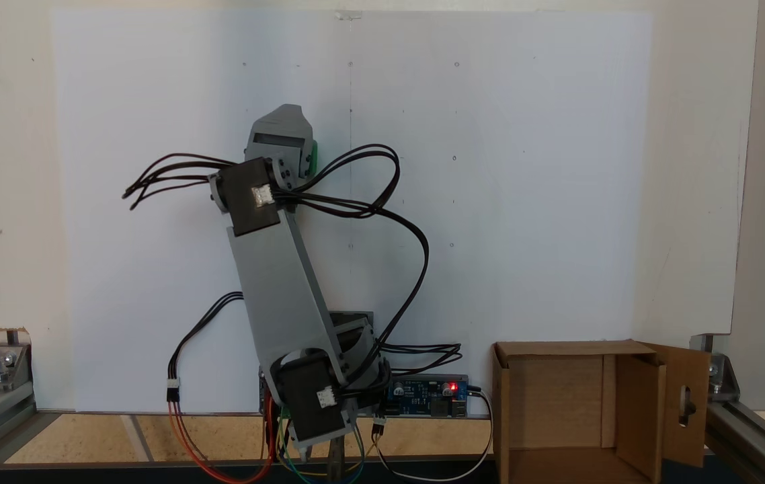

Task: Grasp a green dice and put it in the bin.

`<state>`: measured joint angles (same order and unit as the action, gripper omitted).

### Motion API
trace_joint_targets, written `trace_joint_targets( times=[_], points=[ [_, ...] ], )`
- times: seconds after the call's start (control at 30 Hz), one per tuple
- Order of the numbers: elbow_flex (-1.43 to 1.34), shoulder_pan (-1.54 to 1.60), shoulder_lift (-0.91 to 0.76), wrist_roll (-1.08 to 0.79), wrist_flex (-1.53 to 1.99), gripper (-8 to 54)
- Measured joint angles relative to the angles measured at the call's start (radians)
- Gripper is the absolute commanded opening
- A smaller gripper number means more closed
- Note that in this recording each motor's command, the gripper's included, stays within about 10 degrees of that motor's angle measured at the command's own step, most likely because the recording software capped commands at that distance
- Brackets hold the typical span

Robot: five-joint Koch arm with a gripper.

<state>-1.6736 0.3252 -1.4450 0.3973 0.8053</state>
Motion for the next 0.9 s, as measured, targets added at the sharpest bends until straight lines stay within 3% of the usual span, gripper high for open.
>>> trace_joint_targets(
  times=[0.9],
  points=[
    [-0.063,-0.006,0.067,-0.02,-0.025,43.1]
  ],
)
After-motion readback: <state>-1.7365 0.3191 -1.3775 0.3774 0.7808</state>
